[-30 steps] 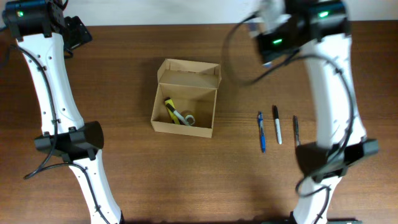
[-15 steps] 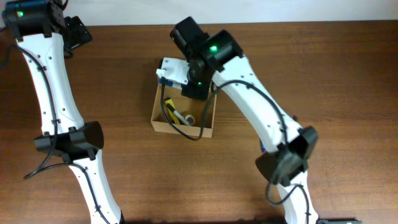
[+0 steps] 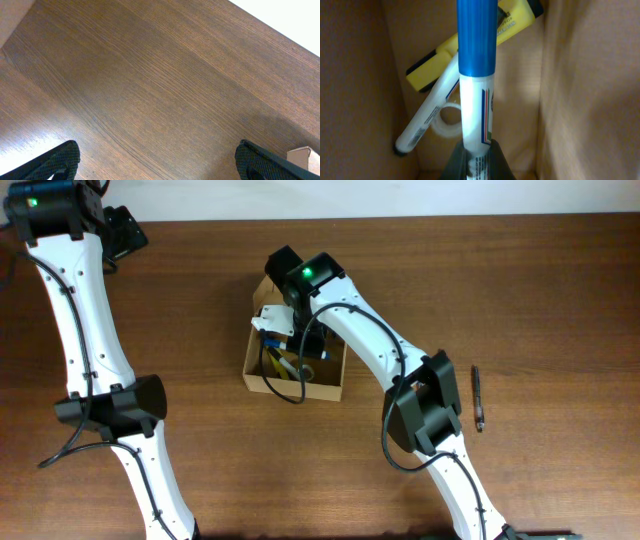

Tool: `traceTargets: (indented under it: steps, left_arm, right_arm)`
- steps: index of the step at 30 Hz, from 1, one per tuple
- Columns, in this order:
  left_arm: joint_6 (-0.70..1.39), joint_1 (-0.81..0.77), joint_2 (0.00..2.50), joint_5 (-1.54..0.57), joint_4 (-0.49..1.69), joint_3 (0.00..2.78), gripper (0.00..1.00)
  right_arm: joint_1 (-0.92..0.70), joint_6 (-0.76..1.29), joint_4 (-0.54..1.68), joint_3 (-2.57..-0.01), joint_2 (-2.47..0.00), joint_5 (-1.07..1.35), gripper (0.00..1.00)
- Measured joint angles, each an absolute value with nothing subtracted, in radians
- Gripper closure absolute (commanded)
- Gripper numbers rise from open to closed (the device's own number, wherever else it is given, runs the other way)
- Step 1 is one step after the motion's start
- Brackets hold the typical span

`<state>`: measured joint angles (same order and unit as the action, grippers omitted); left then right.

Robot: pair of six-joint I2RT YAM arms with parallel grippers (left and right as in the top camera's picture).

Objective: Pack container
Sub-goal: 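Carry the blue-capped marker into the box and release it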

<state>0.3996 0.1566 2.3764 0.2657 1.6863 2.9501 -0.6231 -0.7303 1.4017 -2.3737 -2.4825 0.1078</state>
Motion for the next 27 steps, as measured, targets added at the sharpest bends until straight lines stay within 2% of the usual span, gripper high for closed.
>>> traceTargets:
  steps: [10, 11, 12, 13, 16, 20, 27]
  left_arm:
    - [0.4, 0.157, 2.376, 0.266, 1.686, 2.95, 0.0]
    - [0.4, 0.157, 2.376, 0.266, 1.686, 2.95, 0.0]
    - [0.4, 0.157, 2.376, 0.265, 1.686, 2.95, 0.0]
    - [0.4, 0.157, 2.376, 0.266, 1.686, 2.95, 0.0]
    - [0.4, 0.157, 2.376, 0.265, 1.686, 2.95, 0.0]
    - [0.4, 0.157, 2.376, 0.266, 1.686, 2.95, 0.0]
    - [0.4, 0.157, 2.376, 0.266, 1.686, 2.95, 0.0]
  right_arm:
    - [-0.623, -0.682, 1.382, -2.371, -2.491, 0.107, 0.96]
    - [-0.623, -0.677, 1.379, -2.37, -2.491, 0.107, 0.92]
    - [-0.623, -0.672, 1.377, -2.367, -2.491, 0.107, 0.75]
    - [-0.623, -0.67, 1.375, -2.363, -2.491, 0.107, 0.63]
    - [-0.623, -0.651, 1.375, -2.354, -2.491, 0.105, 0.51]
    - [-0.623, -0.59, 1.376, -2.354, -2.491, 0.072, 0.44]
    - [-0.623, -0.495, 1.378, -2.344, -2.392, -0.012, 0.44]
